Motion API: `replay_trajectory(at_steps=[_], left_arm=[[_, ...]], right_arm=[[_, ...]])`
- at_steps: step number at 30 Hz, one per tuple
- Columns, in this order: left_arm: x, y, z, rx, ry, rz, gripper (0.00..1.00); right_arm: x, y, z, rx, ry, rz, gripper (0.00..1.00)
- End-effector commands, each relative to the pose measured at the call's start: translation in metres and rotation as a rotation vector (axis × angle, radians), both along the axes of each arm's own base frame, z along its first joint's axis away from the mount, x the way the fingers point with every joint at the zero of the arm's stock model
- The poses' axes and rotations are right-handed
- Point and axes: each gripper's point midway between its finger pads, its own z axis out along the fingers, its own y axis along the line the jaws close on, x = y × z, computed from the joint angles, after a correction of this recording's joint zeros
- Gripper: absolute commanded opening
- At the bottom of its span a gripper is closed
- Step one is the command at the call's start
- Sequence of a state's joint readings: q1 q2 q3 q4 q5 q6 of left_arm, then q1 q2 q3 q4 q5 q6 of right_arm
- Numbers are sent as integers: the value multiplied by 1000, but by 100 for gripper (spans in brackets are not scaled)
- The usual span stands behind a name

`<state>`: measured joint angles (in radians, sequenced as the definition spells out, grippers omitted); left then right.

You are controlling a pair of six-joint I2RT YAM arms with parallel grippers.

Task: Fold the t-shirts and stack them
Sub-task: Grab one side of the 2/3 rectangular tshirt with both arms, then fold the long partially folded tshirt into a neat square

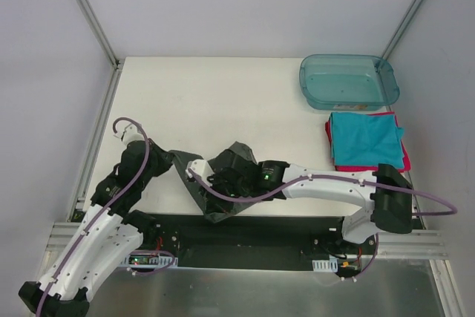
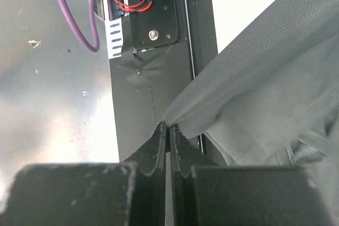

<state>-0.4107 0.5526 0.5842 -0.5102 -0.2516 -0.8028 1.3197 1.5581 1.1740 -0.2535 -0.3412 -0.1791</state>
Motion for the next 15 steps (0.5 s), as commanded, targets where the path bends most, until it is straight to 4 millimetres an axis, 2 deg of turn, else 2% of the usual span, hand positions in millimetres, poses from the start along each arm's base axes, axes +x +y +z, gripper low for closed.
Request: replay_trajectory(at_steps=[1, 7, 12, 15], left_arm=[[15, 3, 40, 13, -108, 8, 0], [41, -42, 57, -88, -138, -151, 0], [65, -73, 68, -151, -167, -243, 0], [72, -94, 73, -177, -163, -311, 0]], right_arm=[[-12, -10, 22, 61, 36, -14, 1], [14, -42, 19, 34, -45, -208, 1], [30, -72, 12, 25, -34, -364, 1], [43, -87, 10, 32, -14, -449, 1]])
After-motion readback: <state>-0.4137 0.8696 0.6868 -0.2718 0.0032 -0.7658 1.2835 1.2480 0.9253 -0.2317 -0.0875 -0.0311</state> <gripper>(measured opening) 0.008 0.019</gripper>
